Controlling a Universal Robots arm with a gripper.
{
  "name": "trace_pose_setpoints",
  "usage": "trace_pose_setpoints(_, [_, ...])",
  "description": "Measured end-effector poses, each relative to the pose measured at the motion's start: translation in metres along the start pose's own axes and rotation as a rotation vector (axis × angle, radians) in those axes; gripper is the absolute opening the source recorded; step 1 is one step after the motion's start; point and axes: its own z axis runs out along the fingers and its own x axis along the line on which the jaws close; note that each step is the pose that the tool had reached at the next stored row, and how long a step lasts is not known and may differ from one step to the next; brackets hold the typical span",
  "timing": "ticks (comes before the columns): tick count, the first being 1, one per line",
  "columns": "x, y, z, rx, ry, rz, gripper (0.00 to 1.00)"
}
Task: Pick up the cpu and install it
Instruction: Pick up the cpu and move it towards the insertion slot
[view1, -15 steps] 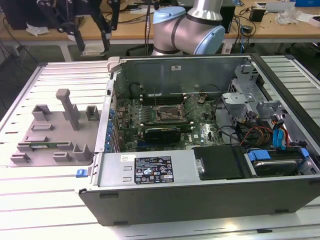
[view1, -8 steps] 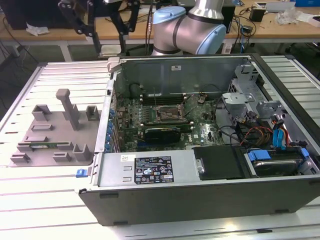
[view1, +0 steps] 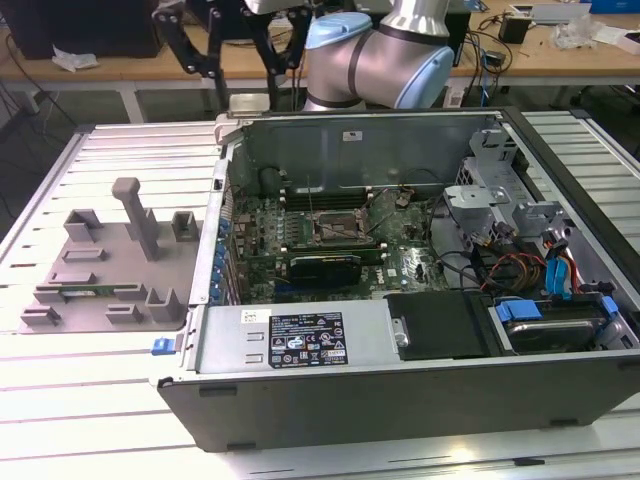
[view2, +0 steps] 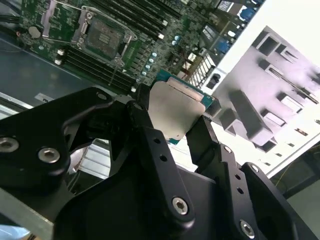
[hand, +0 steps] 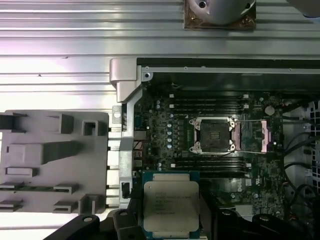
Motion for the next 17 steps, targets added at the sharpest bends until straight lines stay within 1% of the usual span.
trace_pose_setpoints(1, [-0.0061,0.0,0.0016,0.0,0.0005,0.0,0.54])
trace_pose_setpoints(4, [-0.0158,-0.0001,0.0042,-0.0001,0.0012,0.0,0.54])
trace_pose_setpoints(7, [-0.0207,-0.0001,0.0054,-0.0001,0.0017,0.0,0.54])
trace_pose_setpoints(13, [-0.0212,-0.0001,0.0054,0.0,0.0018,0.0,0.54])
trace_pose_setpoints(17, [-0.0226,-0.0004,0.0107,0.0001,0.0018,0.0,0.54])
